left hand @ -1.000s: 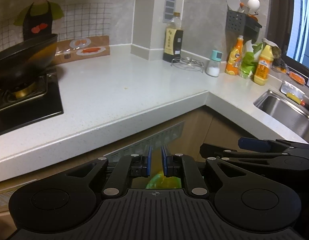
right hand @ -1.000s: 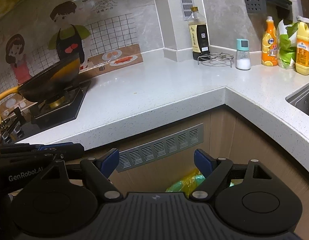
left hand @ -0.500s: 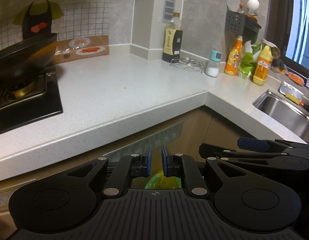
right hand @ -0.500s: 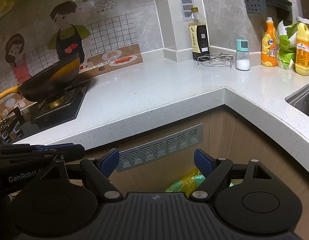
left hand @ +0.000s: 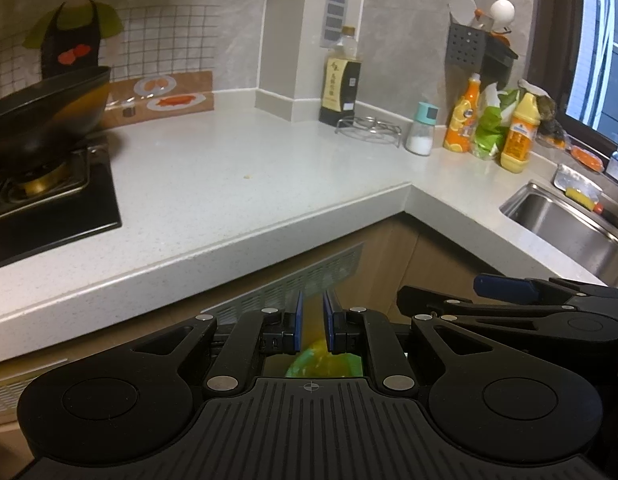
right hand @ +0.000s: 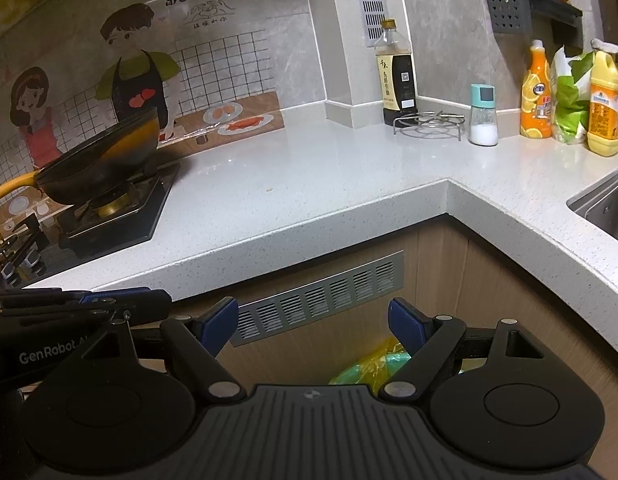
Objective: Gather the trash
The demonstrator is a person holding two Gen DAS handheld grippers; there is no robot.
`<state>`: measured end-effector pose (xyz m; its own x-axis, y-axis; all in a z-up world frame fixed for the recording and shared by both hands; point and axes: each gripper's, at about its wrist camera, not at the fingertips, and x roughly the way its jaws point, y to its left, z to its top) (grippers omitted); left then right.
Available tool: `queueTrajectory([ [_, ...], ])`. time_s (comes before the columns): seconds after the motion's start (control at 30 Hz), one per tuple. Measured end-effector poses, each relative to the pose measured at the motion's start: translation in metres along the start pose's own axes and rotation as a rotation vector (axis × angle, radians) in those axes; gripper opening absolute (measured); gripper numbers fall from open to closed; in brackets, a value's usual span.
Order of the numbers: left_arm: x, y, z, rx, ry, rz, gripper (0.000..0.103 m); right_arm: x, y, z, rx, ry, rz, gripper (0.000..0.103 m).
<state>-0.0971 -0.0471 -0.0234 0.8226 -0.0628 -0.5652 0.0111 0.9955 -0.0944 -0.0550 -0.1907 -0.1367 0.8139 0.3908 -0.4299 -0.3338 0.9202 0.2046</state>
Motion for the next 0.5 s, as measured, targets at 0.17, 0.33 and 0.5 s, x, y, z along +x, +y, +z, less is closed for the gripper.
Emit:
queueTrajectory([
  [0.17, -0.0004, 0.0002, -0.0004, 0.0, -0.002, -0.005, 0.014, -0.0003, -0.0005, -0.0002, -0.001, 0.0, 0.0, 0.083],
  [0.33, -0.0003, -0.0012, -0.0001, 0.005, -0.004, -0.011, 0.014, -0.0015, -0.0007, 0.0005, -0.003, -0.002, -0.001, 0.083],
  [0.5, 0.0042, -0.0022, 0.0007, 0.016, 0.006, -0.011, 0.014, -0.0004, -0.0026, 0.0026, -0.006, -0.006, -0.005, 0.083],
])
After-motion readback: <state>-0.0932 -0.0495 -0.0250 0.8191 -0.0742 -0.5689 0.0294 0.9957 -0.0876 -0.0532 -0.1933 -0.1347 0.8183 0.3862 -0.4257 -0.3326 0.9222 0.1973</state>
